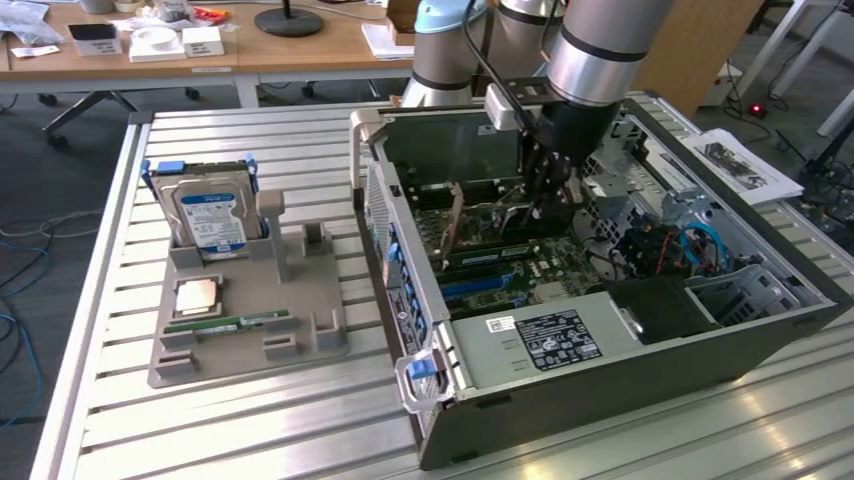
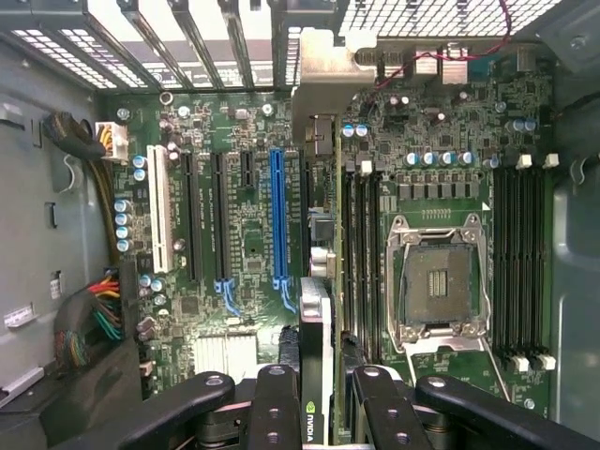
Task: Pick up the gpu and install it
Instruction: 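Insert the gpu into the slot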
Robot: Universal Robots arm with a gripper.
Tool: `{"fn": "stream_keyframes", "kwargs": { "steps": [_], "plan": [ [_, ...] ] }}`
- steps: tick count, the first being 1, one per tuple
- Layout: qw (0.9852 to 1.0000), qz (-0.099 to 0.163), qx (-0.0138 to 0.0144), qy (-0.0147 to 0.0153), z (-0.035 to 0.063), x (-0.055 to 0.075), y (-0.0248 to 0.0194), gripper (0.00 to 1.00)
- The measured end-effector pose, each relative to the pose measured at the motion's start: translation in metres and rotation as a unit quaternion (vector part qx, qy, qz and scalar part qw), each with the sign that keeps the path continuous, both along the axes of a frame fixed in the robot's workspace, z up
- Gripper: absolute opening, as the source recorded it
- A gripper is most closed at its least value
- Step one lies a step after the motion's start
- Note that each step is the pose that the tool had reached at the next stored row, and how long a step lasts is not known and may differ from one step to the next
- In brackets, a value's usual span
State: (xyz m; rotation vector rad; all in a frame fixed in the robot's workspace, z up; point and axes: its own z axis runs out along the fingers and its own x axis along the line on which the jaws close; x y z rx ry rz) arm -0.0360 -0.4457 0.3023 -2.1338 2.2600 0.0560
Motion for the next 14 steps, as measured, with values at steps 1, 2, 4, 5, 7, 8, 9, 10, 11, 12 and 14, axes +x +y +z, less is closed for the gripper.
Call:
{"fn": "stream_keyframes", "kwargs": {
  "steps": [1,2,4,5,7,8,9,10,11,12,14],
  "plan": [
    [1.0,0.0,-0.0001,0.0,0.0,0.0,-0.0006,0.27],
    [1.0,0.0,-0.0001,0.0,0.0,0.0,-0.0012,0.27],
    [1.0,0.0,-0.0001,0.0,0.0,0.0,-0.0028,0.27],
    [1.0,0.0,-0.0001,0.0,0.0,0.0,-0.0037,0.27],
    [1.0,0.0,-0.0001,0.0,0.0,0.0,-0.0059,0.27],
    [1.0,0.0,-0.0001,0.0,0.0,0.0,-0.0071,0.27],
    [1.0,0.0,-0.0001,0.0,0.0,0.0,-0.0084,0.27],
    [1.0,0.0,-0.0001,0.0,0.0,0.0,-0.0095,0.27],
    [1.0,0.0,-0.0002,0.0,0.0,0.0,-0.0106,0.27],
    [1.0,0.0,-0.0001,0.0,-0.0001,0.0,-0.0115,0.27],
    [1.0,0.0,0.0,-0.0001,-0.0011,0.0,-0.0122,0.27]
  ]
}}
